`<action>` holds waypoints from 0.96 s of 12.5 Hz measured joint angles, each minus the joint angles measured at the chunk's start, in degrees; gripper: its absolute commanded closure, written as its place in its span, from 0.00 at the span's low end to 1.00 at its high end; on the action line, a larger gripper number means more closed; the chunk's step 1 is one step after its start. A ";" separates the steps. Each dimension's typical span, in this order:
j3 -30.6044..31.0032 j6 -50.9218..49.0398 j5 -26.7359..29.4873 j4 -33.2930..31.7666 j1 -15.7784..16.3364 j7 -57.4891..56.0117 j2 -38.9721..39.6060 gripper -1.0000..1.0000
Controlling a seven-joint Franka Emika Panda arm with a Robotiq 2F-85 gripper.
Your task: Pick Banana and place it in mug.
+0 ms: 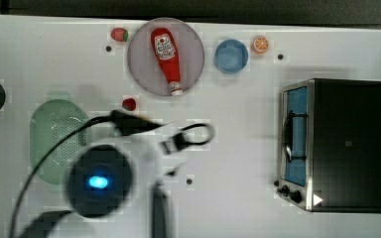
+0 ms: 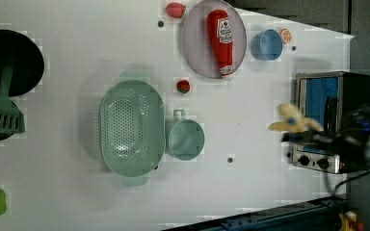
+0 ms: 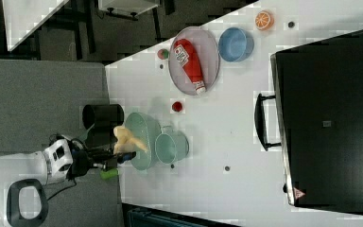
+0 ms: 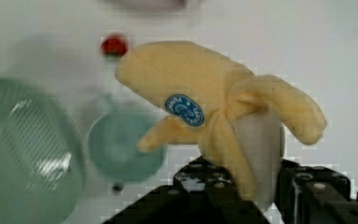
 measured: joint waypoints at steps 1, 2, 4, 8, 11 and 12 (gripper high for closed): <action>3.05 0.06 0.54 -0.34 0.58 3.29 1.30 0.73; 6.14 1.08 0.98 -0.78 0.65 6.39 2.03 0.73; 11.82 2.63 2.26 -0.78 0.73 13.10 3.36 0.73; 16.48 10.11 2.83 -2.13 2.23 21.70 10.29 0.73; 15.42 22.17 2.70 -3.80 2.76 22.82 17.98 0.69; 14.25 23.29 2.11 -5.04 2.52 23.07 19.31 0.59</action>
